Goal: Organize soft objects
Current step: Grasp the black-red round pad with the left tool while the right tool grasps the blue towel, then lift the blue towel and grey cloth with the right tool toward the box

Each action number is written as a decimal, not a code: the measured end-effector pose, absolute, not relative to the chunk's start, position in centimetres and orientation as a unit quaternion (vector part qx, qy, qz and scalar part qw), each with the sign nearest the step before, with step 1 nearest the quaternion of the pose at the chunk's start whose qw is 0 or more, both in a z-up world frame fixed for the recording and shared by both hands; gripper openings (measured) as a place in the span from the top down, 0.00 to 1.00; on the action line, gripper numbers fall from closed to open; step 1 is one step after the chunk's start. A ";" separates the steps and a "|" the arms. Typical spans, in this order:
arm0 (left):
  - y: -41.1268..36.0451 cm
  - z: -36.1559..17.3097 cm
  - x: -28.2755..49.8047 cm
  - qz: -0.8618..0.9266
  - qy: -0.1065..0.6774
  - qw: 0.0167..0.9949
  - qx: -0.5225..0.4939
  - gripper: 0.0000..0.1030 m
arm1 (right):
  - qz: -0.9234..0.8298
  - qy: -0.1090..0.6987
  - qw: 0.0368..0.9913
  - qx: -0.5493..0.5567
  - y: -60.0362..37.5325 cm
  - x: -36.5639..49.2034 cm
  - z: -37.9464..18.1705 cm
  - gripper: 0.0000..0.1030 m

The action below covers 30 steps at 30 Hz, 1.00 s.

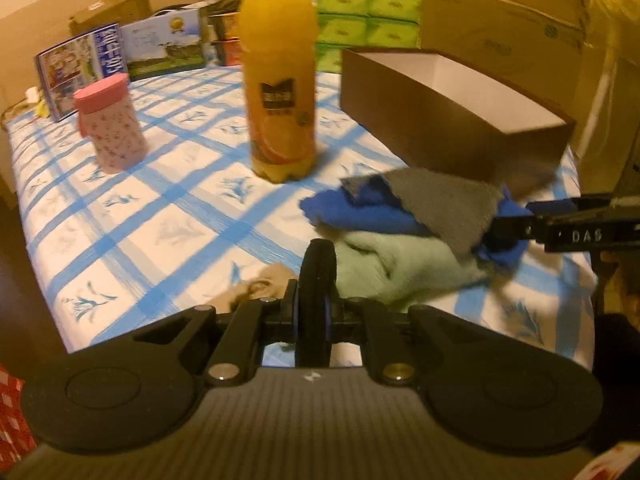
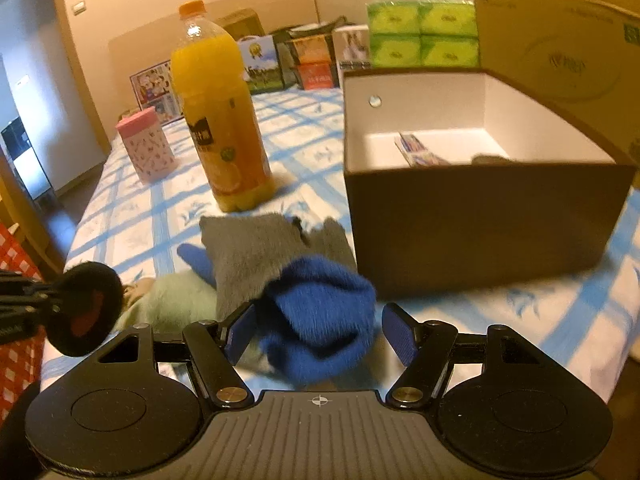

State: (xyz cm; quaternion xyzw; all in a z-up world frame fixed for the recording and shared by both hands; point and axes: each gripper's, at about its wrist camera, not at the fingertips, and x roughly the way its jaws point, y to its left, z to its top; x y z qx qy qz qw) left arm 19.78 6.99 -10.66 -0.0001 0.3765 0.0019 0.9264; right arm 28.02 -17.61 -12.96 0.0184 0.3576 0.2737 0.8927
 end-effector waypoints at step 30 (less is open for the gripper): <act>9.0 -6.0 16.4 0.053 0.337 0.939 -0.038 0.89 | 0.314 0.202 0.921 0.105 -18.2 28.0 0.7 0.87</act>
